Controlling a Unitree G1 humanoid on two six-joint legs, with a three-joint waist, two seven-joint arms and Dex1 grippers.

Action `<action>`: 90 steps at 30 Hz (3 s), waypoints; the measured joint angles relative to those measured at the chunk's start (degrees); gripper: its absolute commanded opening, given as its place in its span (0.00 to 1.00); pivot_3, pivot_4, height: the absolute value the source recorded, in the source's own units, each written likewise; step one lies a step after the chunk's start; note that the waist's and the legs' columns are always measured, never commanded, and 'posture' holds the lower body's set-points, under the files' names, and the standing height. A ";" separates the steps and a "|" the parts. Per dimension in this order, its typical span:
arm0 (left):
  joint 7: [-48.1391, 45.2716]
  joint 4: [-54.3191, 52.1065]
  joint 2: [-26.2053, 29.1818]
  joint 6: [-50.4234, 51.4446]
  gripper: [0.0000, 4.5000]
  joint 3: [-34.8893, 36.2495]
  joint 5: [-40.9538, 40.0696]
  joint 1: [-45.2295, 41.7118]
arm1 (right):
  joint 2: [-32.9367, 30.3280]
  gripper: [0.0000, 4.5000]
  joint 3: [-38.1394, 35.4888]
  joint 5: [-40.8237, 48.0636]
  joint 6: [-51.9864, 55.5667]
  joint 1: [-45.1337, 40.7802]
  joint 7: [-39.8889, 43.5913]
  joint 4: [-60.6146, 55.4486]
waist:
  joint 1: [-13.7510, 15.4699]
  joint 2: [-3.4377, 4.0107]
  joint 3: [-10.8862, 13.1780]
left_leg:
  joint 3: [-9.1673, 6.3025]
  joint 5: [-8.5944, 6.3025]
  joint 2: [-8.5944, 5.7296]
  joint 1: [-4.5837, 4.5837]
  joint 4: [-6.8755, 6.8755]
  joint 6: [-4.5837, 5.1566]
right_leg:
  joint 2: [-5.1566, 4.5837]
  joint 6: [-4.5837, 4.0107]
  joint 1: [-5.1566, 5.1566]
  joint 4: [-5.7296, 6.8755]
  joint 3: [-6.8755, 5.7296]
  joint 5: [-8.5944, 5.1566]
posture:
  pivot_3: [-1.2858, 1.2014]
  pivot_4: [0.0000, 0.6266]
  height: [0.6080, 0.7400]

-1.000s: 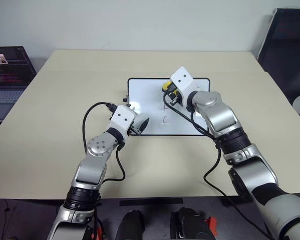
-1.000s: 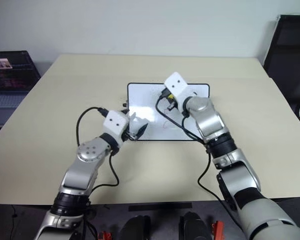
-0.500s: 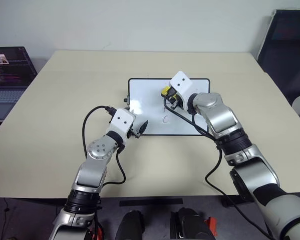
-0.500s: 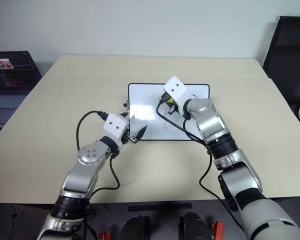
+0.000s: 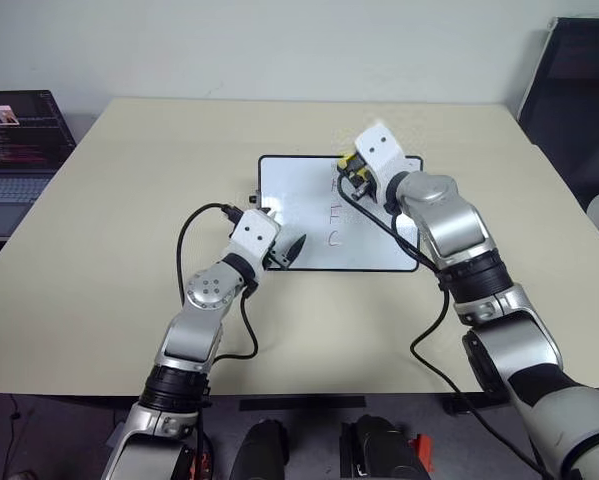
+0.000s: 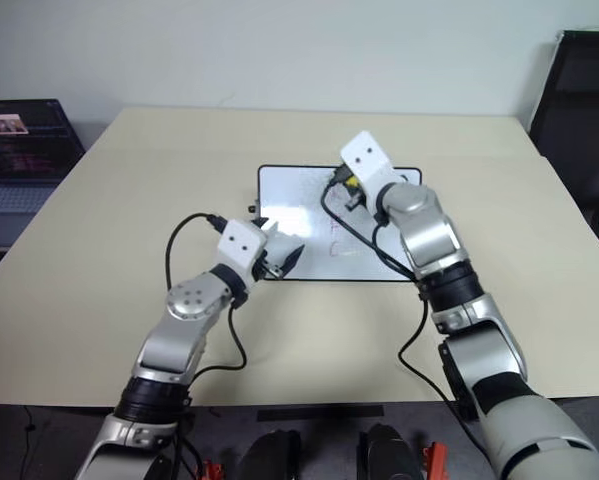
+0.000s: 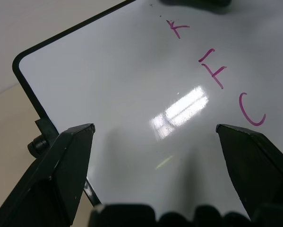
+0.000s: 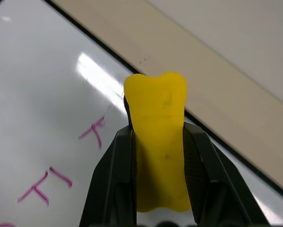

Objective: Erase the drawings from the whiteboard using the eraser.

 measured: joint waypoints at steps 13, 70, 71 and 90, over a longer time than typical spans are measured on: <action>0.33 0.01 0.60 0.39 1.00 0.42 0.13 0.50 | 4.47 0.22 0.95 -0.67 -7.39 -2.52 -0.13 11.06 | -0.45 0.00 0.00 | -0.01 0.00 0.02 0.00 0.02 0.00 | 0.00 -0.01 0.00 0.05 0.00 0.01 | 0.52 0.24 1.00; 0.06 -0.47 0.47 0.74 1.00 0.02 0.18 -0.27 | -0.41 0.22 1.25 -2.32 -11.33 -0.57 2.01 12.42 | 0.87 -0.02 -0.03 | 0.07 0.10 -0.02 0.02 0.46 0.13 | 0.02 0.15 0.22 0.06 -0.02 0.24 | 0.52 0.24 1.00; 0.06 -0.48 0.50 0.77 1.00 0.02 0.18 -0.26 | -0.45 0.22 1.05 -2.24 -11.79 -0.86 1.92 13.23 | 0.87 -0.02 -0.03 | 0.07 0.10 -0.02 0.02 0.51 0.13 | 0.02 0.15 0.25 0.06 -0.04 0.24 | 0.52 0.24 1.00; 0.01 -0.71 1.31 1.21 1.00 0.10 0.18 -0.18 | 0.89 0.22 0.11 -2.38 -13.89 -2.24 -0.55 17.55 | 0.65 -0.02 -0.03 | 0.06 0.11 0.03 0.41 0.74 0.16 | 0.03 0.21 0.81 -0.02 -0.07 0.26 | 0.52 0.24 1.00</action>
